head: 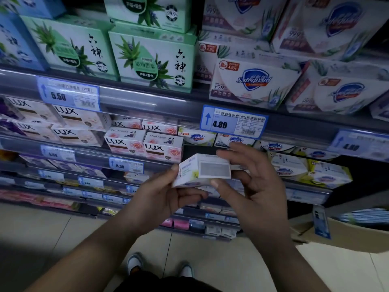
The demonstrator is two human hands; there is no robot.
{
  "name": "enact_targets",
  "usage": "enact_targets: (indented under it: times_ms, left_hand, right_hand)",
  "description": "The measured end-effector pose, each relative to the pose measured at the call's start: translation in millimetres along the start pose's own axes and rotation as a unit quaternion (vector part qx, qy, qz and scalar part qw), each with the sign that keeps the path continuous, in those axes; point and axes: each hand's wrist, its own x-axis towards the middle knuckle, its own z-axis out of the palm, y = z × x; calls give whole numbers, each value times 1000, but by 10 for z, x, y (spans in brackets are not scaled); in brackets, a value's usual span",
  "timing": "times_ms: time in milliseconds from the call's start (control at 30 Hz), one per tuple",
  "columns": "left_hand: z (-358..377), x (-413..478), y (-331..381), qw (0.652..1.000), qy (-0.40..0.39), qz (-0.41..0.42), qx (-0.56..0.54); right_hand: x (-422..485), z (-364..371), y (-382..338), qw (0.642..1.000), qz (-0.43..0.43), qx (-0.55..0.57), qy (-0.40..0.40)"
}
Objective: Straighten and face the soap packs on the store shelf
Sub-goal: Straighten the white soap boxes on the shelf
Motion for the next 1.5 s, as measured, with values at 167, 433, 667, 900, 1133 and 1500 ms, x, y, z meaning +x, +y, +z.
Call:
enact_targets:
  times_ms: [167,433,667,900,1133,1500]
  left_hand:
    - [-32,16,94,966,33,175,186]
    - [184,30,128,809,88,356,459]
    - [20,-39,90,816,116,324,465]
    - [-149,40,-129,778,186,295,523]
    - [-172,48,-263,798,192,281,498]
    - [-179,78,-365,805,198,249,500]
  right_hand:
    - [32,-38,152,997,54,4,49]
    - [-86,189,391,945,281,161,38]
    - [-154,134,393,971,215,3,103]
    - [-204,199,410,977,144,-138,75]
    - [-280,236,496,975,189,-109,47]
    - [-321,213,557,972,213,-91,43]
